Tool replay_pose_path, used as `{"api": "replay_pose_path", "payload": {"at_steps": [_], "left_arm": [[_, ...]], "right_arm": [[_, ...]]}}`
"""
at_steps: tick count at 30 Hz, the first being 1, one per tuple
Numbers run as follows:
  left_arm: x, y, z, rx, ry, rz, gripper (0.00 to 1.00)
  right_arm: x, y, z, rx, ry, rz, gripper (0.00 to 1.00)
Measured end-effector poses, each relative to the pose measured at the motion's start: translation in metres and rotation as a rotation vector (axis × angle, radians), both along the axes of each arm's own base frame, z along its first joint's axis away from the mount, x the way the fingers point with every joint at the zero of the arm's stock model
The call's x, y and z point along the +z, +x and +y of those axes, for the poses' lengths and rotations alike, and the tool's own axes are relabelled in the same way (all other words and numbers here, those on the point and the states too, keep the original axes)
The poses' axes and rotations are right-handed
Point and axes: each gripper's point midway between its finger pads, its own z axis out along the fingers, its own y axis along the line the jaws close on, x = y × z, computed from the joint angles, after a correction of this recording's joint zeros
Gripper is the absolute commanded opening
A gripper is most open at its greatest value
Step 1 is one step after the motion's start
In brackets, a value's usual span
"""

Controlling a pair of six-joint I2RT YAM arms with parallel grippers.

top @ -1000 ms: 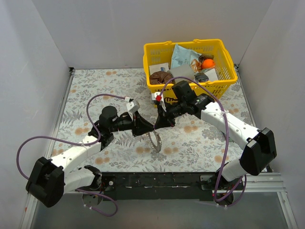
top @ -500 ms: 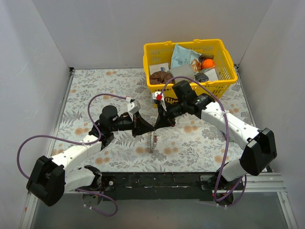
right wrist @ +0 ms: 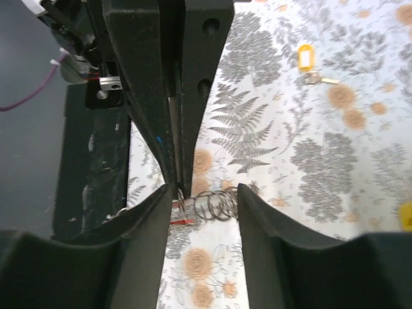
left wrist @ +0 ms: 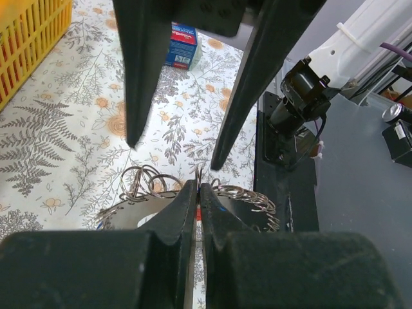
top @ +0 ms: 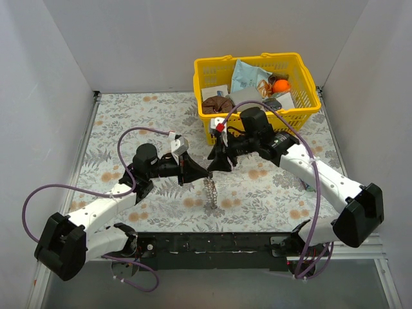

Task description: Put the keys on the keyring

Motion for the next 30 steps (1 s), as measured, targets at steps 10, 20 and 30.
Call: {"api": "replay_pose_path", "payload": {"at_steps": [10,20,30], "left_arm": [[0.005,-0.004,0.002,-0.002,-0.016,-0.027,0.0],[0.017,-0.01,0.005,0.008,-0.099,-0.058,0.0],[0.048,-0.013,0.006,0.019,-0.222,-0.092,0.0]], "right_arm": [[0.019,0.017,-0.022,-0.18,0.179,-0.023,0.78],[0.018,-0.009,-0.025,-0.119,0.311,0.074,0.73],[0.042,-0.018,-0.024,-0.096,0.435,0.078,0.6]]}}
